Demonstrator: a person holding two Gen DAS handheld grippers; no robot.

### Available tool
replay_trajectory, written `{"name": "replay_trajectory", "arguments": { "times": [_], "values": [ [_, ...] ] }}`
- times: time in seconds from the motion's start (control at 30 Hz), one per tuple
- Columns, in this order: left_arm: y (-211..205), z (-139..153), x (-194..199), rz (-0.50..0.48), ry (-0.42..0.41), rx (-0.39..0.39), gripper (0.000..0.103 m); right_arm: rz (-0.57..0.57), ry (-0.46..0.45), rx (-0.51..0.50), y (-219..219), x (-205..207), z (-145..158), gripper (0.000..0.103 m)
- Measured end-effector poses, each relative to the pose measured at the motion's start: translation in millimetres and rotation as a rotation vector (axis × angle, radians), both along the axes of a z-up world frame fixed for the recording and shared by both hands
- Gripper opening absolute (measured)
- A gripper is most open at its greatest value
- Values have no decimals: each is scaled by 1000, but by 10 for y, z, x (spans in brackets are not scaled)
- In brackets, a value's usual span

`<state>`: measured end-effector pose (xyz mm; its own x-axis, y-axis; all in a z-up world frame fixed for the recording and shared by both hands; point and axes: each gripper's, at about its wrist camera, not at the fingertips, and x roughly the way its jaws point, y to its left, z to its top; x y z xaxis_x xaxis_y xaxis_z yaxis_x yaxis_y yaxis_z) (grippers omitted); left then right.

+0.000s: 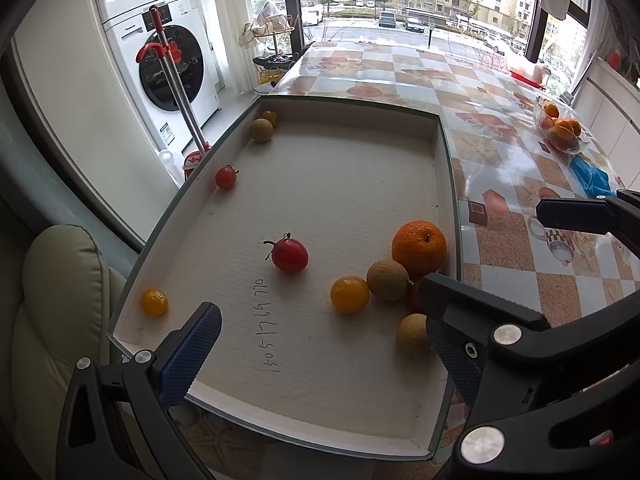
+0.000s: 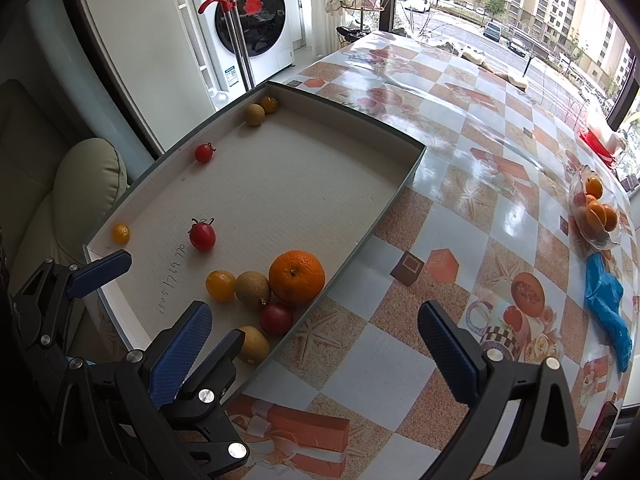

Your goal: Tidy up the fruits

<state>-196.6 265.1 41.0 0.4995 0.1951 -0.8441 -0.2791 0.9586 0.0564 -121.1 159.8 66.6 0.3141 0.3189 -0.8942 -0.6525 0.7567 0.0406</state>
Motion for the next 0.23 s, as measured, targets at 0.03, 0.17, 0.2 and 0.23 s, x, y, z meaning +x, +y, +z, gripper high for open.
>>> {"name": "replay_trajectory", "arguments": {
  "times": [0.03, 0.17, 0.2, 0.23],
  "values": [
    [-2, 1, 2, 2, -1, -1, 103, 0, 0, 0, -1, 0, 1, 103],
    [-11, 15, 3, 3, -10, -1, 103, 1, 3, 11, -1, -4, -4, 103],
    [-14, 19, 3, 2, -12, -1, 103, 1, 2, 14, 3, -6, -3, 103],
    [-16, 21, 4, 1, -11, -2, 103, 2, 2, 17, -3, -6, -1, 103]
  ]
}}
